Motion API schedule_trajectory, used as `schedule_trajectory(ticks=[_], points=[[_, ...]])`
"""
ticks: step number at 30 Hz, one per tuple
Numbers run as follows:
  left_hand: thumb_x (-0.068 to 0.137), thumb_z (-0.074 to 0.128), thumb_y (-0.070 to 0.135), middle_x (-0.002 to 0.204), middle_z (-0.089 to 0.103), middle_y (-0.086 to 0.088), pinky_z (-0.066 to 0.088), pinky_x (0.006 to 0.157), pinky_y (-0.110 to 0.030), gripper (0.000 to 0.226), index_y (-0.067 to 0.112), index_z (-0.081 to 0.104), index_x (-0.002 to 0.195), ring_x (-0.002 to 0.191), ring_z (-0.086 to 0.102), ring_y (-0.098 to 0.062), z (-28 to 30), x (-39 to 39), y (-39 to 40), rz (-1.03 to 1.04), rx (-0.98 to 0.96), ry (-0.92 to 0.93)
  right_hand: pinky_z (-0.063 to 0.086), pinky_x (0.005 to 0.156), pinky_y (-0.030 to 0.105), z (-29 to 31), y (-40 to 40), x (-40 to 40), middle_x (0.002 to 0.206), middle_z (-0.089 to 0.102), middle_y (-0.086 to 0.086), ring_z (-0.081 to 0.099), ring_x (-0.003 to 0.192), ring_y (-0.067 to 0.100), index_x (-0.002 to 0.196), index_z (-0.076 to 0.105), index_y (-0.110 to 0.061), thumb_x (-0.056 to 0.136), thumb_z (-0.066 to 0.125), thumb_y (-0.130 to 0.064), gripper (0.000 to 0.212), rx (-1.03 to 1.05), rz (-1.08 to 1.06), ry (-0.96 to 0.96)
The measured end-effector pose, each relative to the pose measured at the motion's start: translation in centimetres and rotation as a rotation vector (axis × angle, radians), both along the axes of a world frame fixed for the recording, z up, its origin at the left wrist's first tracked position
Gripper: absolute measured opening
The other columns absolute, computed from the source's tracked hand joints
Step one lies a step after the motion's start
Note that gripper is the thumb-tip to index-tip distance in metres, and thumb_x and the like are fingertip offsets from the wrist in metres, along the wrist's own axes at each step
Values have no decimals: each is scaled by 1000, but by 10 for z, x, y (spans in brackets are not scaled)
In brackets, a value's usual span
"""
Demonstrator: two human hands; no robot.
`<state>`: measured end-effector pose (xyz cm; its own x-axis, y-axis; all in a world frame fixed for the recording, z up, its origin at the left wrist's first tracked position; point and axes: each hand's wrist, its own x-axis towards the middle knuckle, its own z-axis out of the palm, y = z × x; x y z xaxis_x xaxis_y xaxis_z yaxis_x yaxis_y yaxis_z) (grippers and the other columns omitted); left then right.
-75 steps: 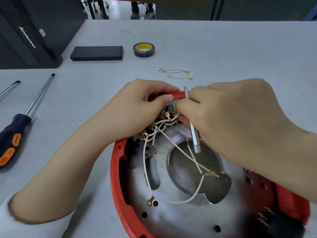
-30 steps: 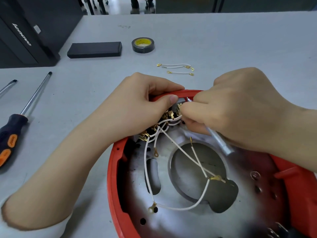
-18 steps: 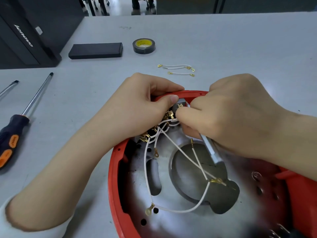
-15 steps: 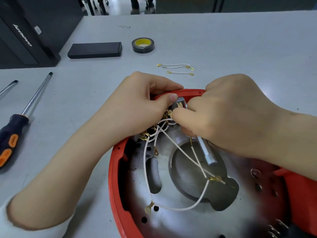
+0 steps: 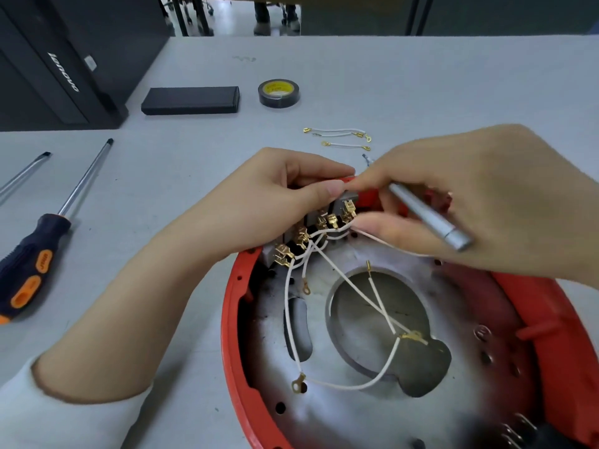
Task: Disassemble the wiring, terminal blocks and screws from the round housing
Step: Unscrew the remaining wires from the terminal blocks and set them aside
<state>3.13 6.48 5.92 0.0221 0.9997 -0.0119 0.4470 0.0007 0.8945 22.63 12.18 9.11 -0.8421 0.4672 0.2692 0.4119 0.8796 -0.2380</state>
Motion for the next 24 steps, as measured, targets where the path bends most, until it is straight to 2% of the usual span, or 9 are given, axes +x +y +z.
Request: schedule_trajectory(ticks=[2,5,8,10,12,14,18,21,24], points=[[97,55,25,94,72,-14,55,73,-53,22,31,69,113,75,64,-47,2,-1,1,-46,-15,9,51,55,35,9,6,1,71,65,-17,62,61,4,101,65,-37,90,39,-63,39,-173,-13,34],[97,54,24,108,70,-18,45,89,-68,23,29,67,116,99,60,-54,5,0,5,-94,-41,37,45,50,18,6,14,-6,70,66,-4,61,50,12,100,65,-25,96,40,-52,37,-432,56,152],[95,57,22,105,73,-8,47,95,-57,21,26,68,112,104,64,-39,9,1,5,-70,-43,63,37,43,14,-5,15,-14,65,66,5,54,40,23,102,53,-19,94,46,-36,20,-706,47,318],[92,61,24,102,75,4,50,98,-39,22,22,69,112,101,69,-14,7,-2,3,18,-29,41,30,37,19,-12,14,-16,59,63,8,50,35,27,91,44,-17,93,46,-31,15,-822,12,468],[92,59,31,95,75,11,53,87,-27,20,29,71,109,90,70,-4,4,-6,-6,94,-24,41,20,35,27,-15,13,-16,54,60,8,48,32,27,83,39,-16,95,46,-29,19,-878,-22,587],[96,52,36,95,74,7,55,83,-36,20,36,70,104,89,70,-17,-2,-6,-18,140,-43,44,17,37,32,-15,13,-15,52,58,8,46,30,25,80,37,-16,99,45,-26,24,-903,-57,658],[101,42,34,99,74,0,52,91,-42,28,36,68,108,99,66,-30,-9,2,-29,136,-18,10,21,35,17,-13,8,-13,42,51,7,37,26,20,71,39,-13,99,49,-30,33,-915,-151,761],[103,38,30,98,75,8,54,79,-18,32,27,69,111,94,71,-11,-6,1,-21,52,-83,-99,25,35,13,-9,1,-8,35,41,1,29,28,13,60,47,-10,92,60,-34,41,-870,-179,728],[102,40,33,103,74,4,53,89,-28,32,26,69,112,100,69,-15,-4,1,-10,-32,-98,-74,31,36,13,3,1,-13,39,49,0,37,30,10,59,57,-13,89,65,-34,37,-830,-105,590]])
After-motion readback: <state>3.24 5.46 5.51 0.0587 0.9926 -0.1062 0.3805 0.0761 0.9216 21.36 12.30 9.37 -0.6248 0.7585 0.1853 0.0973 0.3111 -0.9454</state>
